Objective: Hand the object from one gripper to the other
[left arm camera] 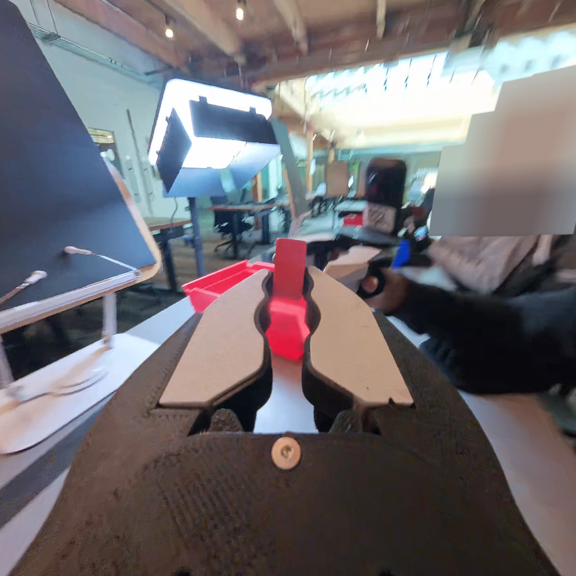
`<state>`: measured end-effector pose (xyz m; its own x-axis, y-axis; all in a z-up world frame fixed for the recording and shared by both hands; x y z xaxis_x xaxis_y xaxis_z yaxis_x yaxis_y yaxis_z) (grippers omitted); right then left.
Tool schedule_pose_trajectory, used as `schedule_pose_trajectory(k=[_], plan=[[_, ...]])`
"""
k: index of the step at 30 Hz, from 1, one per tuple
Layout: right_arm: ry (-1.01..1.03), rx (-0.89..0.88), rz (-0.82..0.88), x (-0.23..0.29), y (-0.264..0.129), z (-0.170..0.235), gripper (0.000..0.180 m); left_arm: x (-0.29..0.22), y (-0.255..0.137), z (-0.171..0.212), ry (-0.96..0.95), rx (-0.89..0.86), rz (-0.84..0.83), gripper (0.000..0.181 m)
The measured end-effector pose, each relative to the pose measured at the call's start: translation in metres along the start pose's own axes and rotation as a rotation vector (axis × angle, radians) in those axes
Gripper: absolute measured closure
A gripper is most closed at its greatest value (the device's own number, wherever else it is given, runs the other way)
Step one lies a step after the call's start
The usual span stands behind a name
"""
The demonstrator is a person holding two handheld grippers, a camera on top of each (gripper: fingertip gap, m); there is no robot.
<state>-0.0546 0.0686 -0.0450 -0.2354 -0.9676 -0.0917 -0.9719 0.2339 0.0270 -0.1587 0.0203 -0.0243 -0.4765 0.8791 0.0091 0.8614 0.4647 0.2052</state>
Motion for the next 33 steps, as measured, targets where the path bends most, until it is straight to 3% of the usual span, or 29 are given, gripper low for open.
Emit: schedule_pose_trajectory(k=[7,10,13,17,20,26,33], plan=[[0.273,-0.114,-0.237,0.028,0.007,-0.005,0.129,-0.011,0.008,-0.001,-0.259,-0.167,0.171,0.164],[0.363,-0.19,-0.265,0.031,0.003,-0.018,0.159,-0.013,0.017,0.012,-0.319,-0.17,0.195,0.163],[0.302,-0.116,-0.196,0.023,0.002,-0.014,0.162,-0.005,0.02,0.021,-0.407,-0.135,0.167,0.162],[0.011,-0.046,0.012,0.013,0.0,-0.014,0.163,0.019,0.016,0.04,-0.263,0.06,-0.069,0.153],[-0.331,-0.006,0.208,0.006,-0.005,-0.019,0.163,0.026,0.01,0.039,-0.132,0.154,-0.177,0.15],[-0.939,0.069,0.422,0.011,-0.001,-0.007,0.163,0.007,0.023,0.037,-0.416,0.085,-0.009,0.138],[-1.356,0.09,0.495,0.022,0.016,0.025,0.163,-0.011,0.041,0.052,-0.38,0.204,-0.029,0.132]])
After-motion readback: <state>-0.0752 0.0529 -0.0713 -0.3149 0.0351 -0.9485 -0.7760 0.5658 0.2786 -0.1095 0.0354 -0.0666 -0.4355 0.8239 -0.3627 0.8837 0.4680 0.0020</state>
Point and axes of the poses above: each gripper's, where its closed fingertips meet, y out along the fingers, z out of its underside, x = y × z across the jaws, the point moved 3 cm from there along -y, back along the fingers, and after that the axes turned 5 degrees about z, right-handed, at the moved point
